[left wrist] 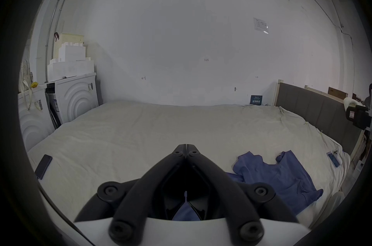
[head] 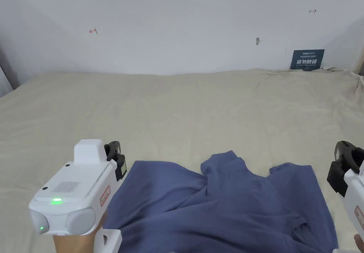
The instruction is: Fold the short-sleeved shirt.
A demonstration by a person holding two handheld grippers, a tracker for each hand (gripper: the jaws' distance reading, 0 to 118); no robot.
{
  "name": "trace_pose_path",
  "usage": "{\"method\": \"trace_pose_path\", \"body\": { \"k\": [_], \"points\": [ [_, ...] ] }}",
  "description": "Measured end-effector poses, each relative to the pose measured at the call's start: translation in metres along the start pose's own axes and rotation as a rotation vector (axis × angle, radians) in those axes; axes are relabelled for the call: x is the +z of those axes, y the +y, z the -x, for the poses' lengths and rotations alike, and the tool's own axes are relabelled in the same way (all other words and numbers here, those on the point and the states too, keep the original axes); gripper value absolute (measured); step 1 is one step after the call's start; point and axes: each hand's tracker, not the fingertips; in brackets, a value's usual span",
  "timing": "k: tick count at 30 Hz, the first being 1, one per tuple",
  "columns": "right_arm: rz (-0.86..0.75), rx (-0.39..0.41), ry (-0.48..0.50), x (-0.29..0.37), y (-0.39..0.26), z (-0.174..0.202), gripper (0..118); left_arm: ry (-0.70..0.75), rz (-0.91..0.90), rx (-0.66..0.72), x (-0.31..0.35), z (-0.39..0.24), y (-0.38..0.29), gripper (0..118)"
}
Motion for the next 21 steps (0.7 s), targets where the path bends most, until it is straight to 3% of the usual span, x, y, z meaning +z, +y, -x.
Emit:
{"method": "trace_pose_path", "body": {
  "k": [9,21],
  "points": [
    [0.023,0.003,-0.008,-0.018,0.000,-0.002,0,-0.055,0.159,0.026,-0.065,0.017,0.014,0],
    [0.092,0.011,-0.046,-0.067,-0.010,-0.011,0,-0.080,0.530,-0.005,-0.237,0.028,-0.007,0]
  ]
}}
